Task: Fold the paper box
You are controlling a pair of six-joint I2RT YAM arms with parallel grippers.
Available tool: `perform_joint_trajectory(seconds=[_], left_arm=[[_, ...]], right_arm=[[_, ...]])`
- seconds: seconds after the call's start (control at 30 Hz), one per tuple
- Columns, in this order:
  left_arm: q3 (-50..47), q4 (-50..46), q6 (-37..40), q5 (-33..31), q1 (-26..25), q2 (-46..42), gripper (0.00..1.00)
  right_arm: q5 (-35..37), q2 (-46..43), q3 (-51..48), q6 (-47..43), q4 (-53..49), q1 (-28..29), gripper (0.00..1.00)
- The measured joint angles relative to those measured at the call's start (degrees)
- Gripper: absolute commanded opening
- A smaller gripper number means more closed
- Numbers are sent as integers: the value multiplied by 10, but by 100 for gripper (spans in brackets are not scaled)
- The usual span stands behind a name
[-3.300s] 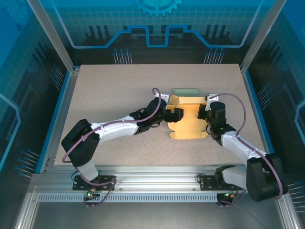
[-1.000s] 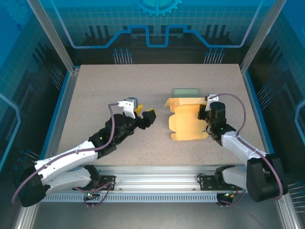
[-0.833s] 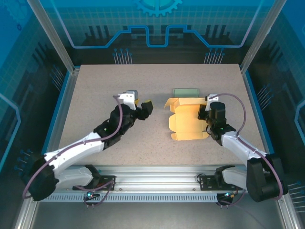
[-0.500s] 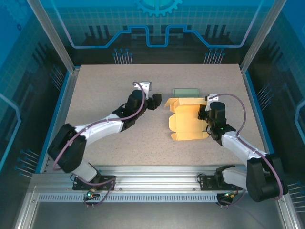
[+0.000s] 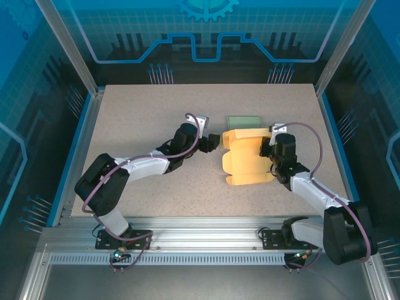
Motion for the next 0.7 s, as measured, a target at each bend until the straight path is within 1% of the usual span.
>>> perform_joint_trajectory(seconds=[0.27,0.53,0.7], left_arm=[[-3,8,27,26,-42,0,77],[-3,9,47,37,-59,-2,78],[-13,8,73,38,-72,-16,78]], right_arm=[[-1,0,0,0,0,0,0],[-1,0,0,0,0,0,0],[-1,0,0,0,0,0,0]])
